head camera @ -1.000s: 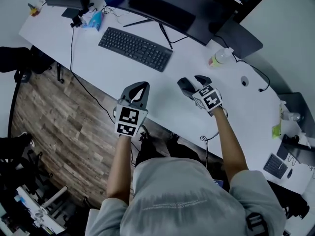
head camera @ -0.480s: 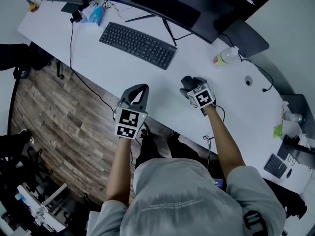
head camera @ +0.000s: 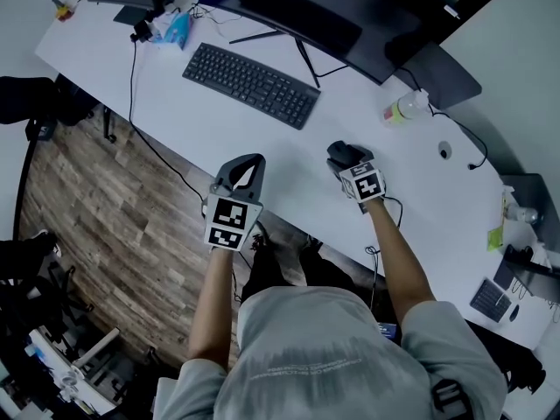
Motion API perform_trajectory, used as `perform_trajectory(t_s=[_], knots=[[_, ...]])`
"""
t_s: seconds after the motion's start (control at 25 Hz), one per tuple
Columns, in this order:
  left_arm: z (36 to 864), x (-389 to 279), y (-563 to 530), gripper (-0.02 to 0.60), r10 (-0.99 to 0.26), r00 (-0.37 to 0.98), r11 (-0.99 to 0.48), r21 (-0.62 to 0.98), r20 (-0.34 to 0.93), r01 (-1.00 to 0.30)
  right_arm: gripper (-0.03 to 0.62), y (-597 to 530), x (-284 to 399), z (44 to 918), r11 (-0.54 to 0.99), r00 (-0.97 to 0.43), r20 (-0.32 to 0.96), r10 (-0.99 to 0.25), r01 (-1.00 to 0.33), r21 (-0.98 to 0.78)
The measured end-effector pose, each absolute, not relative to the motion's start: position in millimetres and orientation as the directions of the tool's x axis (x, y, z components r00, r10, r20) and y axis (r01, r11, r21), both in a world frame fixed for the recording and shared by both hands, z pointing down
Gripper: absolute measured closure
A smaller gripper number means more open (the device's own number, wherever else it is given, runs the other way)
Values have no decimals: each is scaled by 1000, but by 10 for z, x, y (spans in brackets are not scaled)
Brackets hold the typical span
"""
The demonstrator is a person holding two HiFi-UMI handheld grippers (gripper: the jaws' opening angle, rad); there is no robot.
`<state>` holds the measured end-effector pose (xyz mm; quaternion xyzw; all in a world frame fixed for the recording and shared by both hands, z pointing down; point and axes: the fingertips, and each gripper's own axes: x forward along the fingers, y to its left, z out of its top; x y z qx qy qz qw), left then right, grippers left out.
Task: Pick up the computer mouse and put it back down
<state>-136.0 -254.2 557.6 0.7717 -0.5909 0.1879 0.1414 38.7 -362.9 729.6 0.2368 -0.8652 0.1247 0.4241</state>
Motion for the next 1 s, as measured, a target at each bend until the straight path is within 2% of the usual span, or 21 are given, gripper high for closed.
perform_trajectory(t_s=[0.24,0.4,1.0], knots=[[5436,-1393,-2539,571,-868,236,-276,-29,436,-961,303,-3640,379,7225,843,-508,798,-324,-538,0],[5279,-1454,-2546,571,-880,237,-281,-49,411,-959,303,-3685,349,6856,832,-532,756,-381,-554,29],[4283,-1497,-2839,571,-930,275,-319,-161,245,-934,303,-3918,496,4516,740,-631,430,-646,-655,150]])
